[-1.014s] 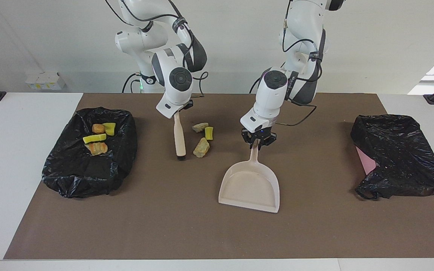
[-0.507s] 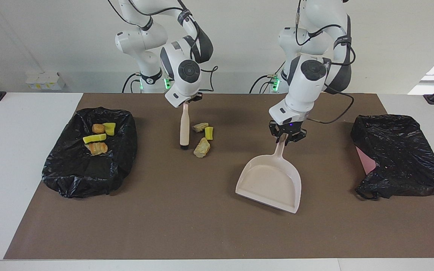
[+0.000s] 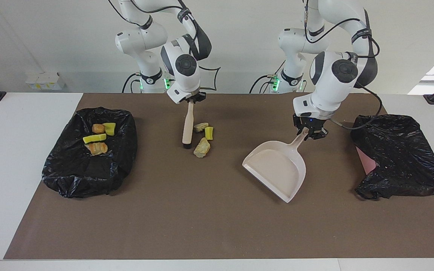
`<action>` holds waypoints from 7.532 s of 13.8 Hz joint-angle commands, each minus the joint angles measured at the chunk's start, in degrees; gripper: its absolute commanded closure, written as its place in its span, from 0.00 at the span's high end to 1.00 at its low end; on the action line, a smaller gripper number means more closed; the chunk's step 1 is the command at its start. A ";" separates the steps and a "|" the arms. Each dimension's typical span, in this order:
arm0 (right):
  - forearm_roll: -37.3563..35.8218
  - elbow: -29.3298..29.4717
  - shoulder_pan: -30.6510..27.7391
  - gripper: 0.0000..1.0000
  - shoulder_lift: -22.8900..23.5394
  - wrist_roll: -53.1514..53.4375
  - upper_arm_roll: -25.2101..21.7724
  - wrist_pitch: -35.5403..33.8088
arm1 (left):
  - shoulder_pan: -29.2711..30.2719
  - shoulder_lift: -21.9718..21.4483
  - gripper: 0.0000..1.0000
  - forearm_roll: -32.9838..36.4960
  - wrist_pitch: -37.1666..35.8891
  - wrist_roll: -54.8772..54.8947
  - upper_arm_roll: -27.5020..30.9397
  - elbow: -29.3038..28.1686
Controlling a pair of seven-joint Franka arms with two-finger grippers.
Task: Sweep and dump trash in bin
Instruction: 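Drag the dustpan toward the gathered pieces with the left gripper, then sweep the pieces into the dustpan with the right gripper's brush, then carry the dustpan to the bag with the left gripper while the right gripper withdraws, then tip the dustpan over the black bag with the left gripper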
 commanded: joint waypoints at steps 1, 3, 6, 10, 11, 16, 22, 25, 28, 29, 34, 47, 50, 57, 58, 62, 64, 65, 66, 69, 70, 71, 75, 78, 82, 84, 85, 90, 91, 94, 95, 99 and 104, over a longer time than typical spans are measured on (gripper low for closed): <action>1.51 -1.64 -0.59 0.00 -1.20 1.18 0.14 1.47 | 3.51 -1.71 0.00 0.70 -0.61 14.93 -0.51 -1.79; 1.51 -1.64 -0.76 0.00 -1.20 1.96 0.14 1.91 | 3.52 -3.64 0.00 0.70 0.61 17.24 -0.51 -5.04; 1.51 -2.43 -1.55 0.00 -1.37 3.02 0.14 2.26 | 2.29 -5.14 0.00 0.79 3.69 18.92 -0.68 -8.30; 1.51 -5.41 -1.47 0.00 -2.51 2.93 0.14 3.13 | -4.03 -6.55 0.00 2.02 8.35 20.60 -0.68 -13.40; 1.51 -6.73 -0.86 0.00 -3.47 3.11 0.14 4.71 | -5.87 -6.29 0.00 3.07 8.62 20.42 -0.68 -13.75; 1.51 -9.03 2.05 0.00 -3.75 2.93 0.22 6.56 | -12.65 -6.20 0.00 3.08 11.25 15.94 -0.68 -15.69; 11.87 -7.71 2.49 0.00 1.25 10.30 0.49 16.74 | -14.59 -5.76 0.00 3.08 13.10 14.00 -0.86 -16.83; 17.84 -3.68 5.04 0.00 5.64 12.07 0.49 20.71 | -15.73 -5.76 0.00 3.08 13.80 14.00 -0.86 -17.44; 20.66 2.12 5.91 0.00 8.73 13.74 0.49 20.89 | -15.91 -5.49 0.00 3.08 17.05 13.92 -0.95 -18.50; 21.63 3.62 6.88 0.00 9.34 13.74 0.49 20.90 | -15.91 -5.49 0.00 3.08 17.32 13.92 -0.95 -18.59; 15.17 12.31 8.56 0.00 12.33 11.04 0.49 14.33 | -15.12 -5.23 0.00 3.08 18.46 13.92 -0.86 -18.68; -14.92 25.16 -4.27 0.00 20.59 -18.94 0.14 1.45 | -13.18 -4.88 0.00 2.99 18.20 14.00 -0.77 -18.59; -13.17 24.11 -3.93 0.00 21.48 -19.39 0.40 1.57 | -13.10 -4.79 0.00 2.99 18.20 14.00 -0.77 -18.50; -0.54 22.17 0.57 0.00 17.97 -19.12 1.37 -5.70 | -13.10 -4.79 0.00 2.99 18.11 13.92 -0.77 -18.50; -0.34 22.09 -0.14 0.00 16.31 -19.21 1.37 -7.65 | -13.10 -4.79 0.00 2.99 18.11 13.92 -0.77 -18.41; 0.89 21.39 -0.23 0.00 10.86 -15.37 1.37 -11.79 | -13.01 -4.79 0.00 2.99 18.11 13.92 -0.77 -18.41; 1.51 17.98 1.08 0.00 8.23 -8.87 1.63 -11.81 | -13.01 -4.79 0.00 2.99 18.11 13.92 -0.77 -18.41; 1.51 14.91 3.26 0.00 6.55 -7.63 1.63 -9.71 | -12.92 -4.79 0.00 2.99 18.11 13.92 -0.77 -18.41; 1.51 11.84 5.20 0.00 4.53 -5.79 1.63 -6.30 | -12.92 -4.79 0.00 2.99 18.11 13.92 -0.77 -18.41; 1.60 7.50 8.99 0.00 1.44 -1.37 1.63 -1.87 | -10.56 -3.92 0.00 2.99 18.02 14.88 -0.77 -17.54; 1.60 7.24 10.47 0.00 0.83 -0.33 1.63 -1.61 | -10.29 -3.65 0.00 2.99 17.68 15.06 -0.77 -16.75; 1.60 6.80 11.88 0.00 0.48 2.64 1.63 -1.17 | -9.41 -3.56 0.00 2.99 17.67 15.75 -0.68 -16.05; 3.08 4.51 15.58 0.00 -2.25 7.93 1.81 -1.25 | -3.09 -3.82 0.00 2.37 16.36 21.11 -0.86 -12.97; 6.86 4.42 18.90 0.00 -1.64 9.95 1.89 -0.38 | 1.30 -3.21 0.00 1.59 10.58 23.23 -0.86 -6.49; 7.14 4.33 26.12 0.00 3.71 17.42 1.98 8.31 | 7.10 -0.92 0.00 -0.70 0.82 30.51 -0.77 3.10; 7.14 4.07 26.22 0.00 3.99 17.18 1.89 8.94 | 11.57 -0.93 0.00 -0.70 -4.36 35.51 -0.42 7.66; 7.14 4.07 26.22 0.00 4.86 16.65 1.98 9.03 | 13.17 -0.49 0.00 -0.70 -5.95 38.15 -0.42 9.60; 7.22 0.91 26.22 0.00 5.13 14.89 1.89 11.22 | 21.43 0.83 0.00 -0.27 -7.11 48.96 -0.42 12.43; 7.22 0.65 26.48 0.00 5.39 14.89 1.89 12.10 | 24.14 0.84 0.00 -0.44 -7.72 51.86 -0.42 13.04; 7.22 -0.15 26.40 0.00 5.39 14.80 1.89 12.55 | 31.25 3.02 0.00 0.35 -10.10 62.56 -0.42 18.13; 7.22 -0.67 26.31 0.00 5.22 13.41 1.89 12.63 | 34.42 3.64 0.00 0.35 -10.27 65.65 -0.42 19.28; 7.22 -1.20 26.22 0.12 5.04 9.70 1.89 12.55 | 40.94 8.11 0.00 6.13 -10.63 71.04 -0.42 27.60; 7.22 -0.50 25.08 0.48 5.74 10.93 1.81 11.84 | 40.79 11.12 0.00 20.70 -3.53 70.17 -0.42 31.16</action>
